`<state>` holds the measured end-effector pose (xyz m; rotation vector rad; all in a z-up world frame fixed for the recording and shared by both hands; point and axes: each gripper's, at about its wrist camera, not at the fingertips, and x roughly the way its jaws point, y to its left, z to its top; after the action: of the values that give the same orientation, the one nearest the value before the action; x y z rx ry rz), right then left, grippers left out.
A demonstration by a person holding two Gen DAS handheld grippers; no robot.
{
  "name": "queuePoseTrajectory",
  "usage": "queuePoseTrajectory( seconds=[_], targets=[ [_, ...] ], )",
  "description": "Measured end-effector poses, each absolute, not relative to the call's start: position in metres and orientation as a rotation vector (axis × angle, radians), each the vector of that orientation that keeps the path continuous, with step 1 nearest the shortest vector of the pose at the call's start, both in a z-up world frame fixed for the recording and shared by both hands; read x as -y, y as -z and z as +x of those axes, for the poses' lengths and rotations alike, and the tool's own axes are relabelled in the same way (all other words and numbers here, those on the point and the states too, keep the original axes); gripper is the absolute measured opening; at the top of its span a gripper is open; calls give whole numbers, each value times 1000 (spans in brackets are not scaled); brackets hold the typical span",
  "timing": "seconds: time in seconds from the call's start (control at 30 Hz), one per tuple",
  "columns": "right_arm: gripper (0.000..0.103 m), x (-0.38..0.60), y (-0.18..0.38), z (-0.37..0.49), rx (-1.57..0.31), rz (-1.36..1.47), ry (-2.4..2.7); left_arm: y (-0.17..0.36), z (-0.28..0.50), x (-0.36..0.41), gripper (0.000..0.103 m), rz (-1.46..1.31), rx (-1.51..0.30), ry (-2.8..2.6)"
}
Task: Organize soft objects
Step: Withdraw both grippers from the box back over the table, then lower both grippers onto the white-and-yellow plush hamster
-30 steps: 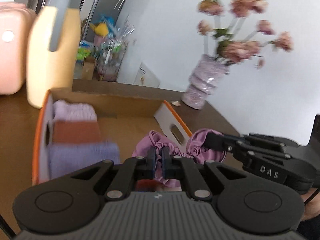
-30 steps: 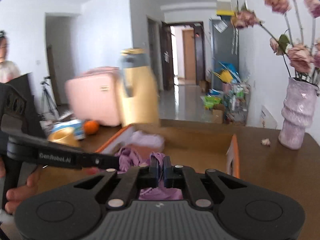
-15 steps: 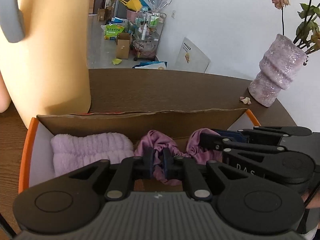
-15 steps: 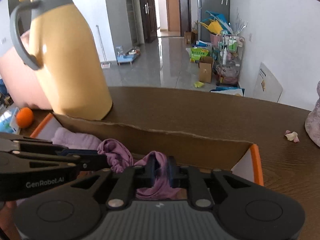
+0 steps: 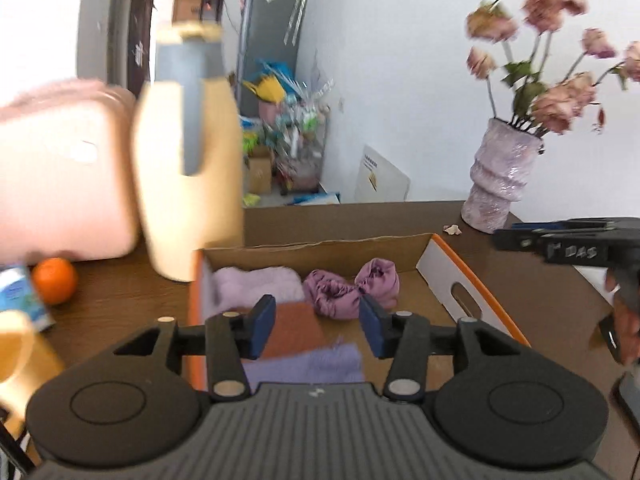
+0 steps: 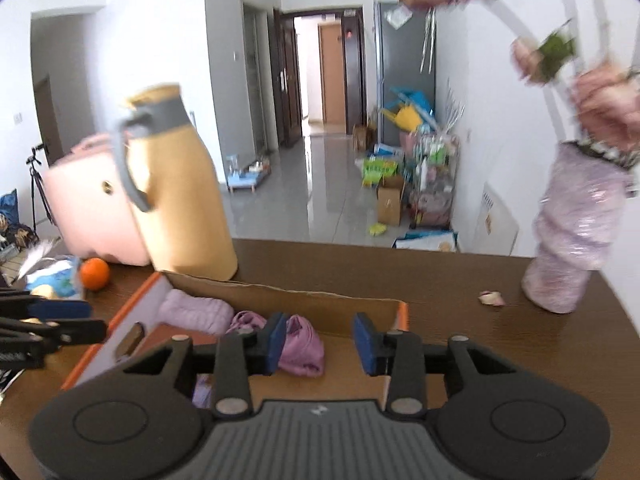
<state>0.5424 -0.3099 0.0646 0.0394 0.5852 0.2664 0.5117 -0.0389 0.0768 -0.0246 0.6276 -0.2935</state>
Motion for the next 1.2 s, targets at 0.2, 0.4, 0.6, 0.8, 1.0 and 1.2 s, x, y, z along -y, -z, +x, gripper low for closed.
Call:
queuePoseTrajectory(
  seconds=[0.2, 0.4, 0.6, 0.8, 1.0, 1.2],
  targets=[
    [54, 325, -80, 437, -514, 40, -288, -93, 404, 24, 74, 49, -503, 274],
    [69, 327, -67, 324, -438, 58, -320, -79, 303, 20, 85, 80, -424, 309],
    [84, 315, -32, 225, -396, 33, -286, -41, 223, 11, 89, 20, -420, 310],
    [86, 309, 13, 169, -441, 97, -251, -6, 181, 5, 92, -43, -504, 286],
    [86, 317, 35, 157, -472, 119, -181, 9, 176, 15, 92, -45, -548, 294],
    [84, 333, 44, 177, -463, 201, -167, 12, 209, 44, 92, -41, -572, 344]
  ],
)
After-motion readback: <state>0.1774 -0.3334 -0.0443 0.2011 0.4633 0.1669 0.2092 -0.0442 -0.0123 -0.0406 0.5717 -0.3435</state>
